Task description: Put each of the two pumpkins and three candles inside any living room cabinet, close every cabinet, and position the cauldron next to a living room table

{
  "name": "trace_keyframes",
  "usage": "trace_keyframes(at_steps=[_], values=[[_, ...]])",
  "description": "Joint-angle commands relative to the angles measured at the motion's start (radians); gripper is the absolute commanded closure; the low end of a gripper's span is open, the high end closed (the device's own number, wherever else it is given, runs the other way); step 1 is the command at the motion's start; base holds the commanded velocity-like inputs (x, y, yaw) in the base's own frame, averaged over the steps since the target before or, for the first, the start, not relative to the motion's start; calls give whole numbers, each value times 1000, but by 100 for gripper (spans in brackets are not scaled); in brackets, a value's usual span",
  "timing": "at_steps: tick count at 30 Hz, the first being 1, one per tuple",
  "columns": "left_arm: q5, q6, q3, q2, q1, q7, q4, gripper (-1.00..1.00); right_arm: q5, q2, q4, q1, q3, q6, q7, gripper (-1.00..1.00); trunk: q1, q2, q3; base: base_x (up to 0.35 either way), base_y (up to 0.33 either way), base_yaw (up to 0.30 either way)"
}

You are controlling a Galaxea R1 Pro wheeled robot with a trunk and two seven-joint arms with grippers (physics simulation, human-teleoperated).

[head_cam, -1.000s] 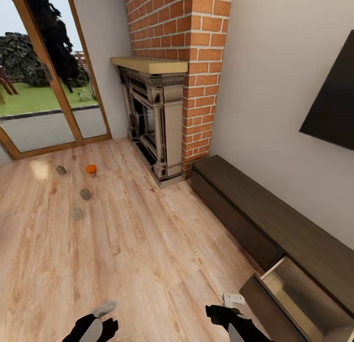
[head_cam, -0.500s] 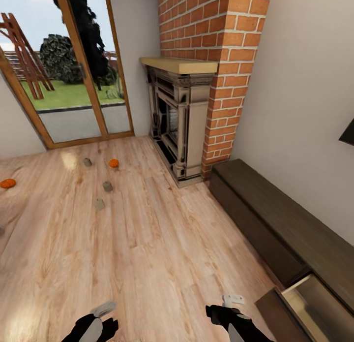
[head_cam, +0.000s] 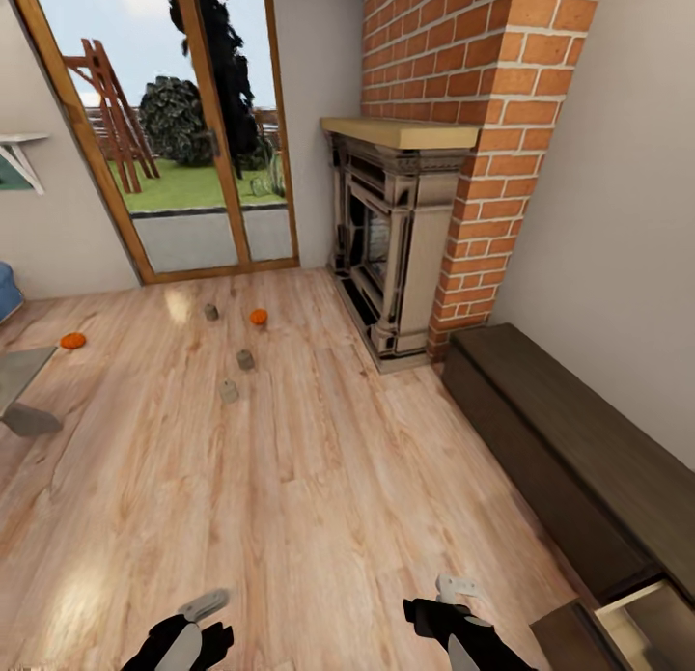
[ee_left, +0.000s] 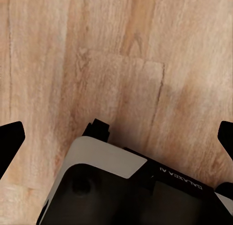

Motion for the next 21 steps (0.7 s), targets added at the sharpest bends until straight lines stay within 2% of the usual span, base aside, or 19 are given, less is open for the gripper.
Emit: trace_keyframes(at_steps=[1,14,21], values=[[9,0,-5,1,-1,10,-2,-100,-9,-1,-2,0,8,4,-8,-100,4,-8,-3,0,0,230],[2,0,-7,-2,-1,10,3,-100,-10,-1,-2,0,7,2,-8,-100,54,-99,-29,0,0,225],[1,0,-8,-3,-1,10,4,-100,-10,-1,-2,0,7,1,-8,-100,81,-148,-48,0,0,50]])
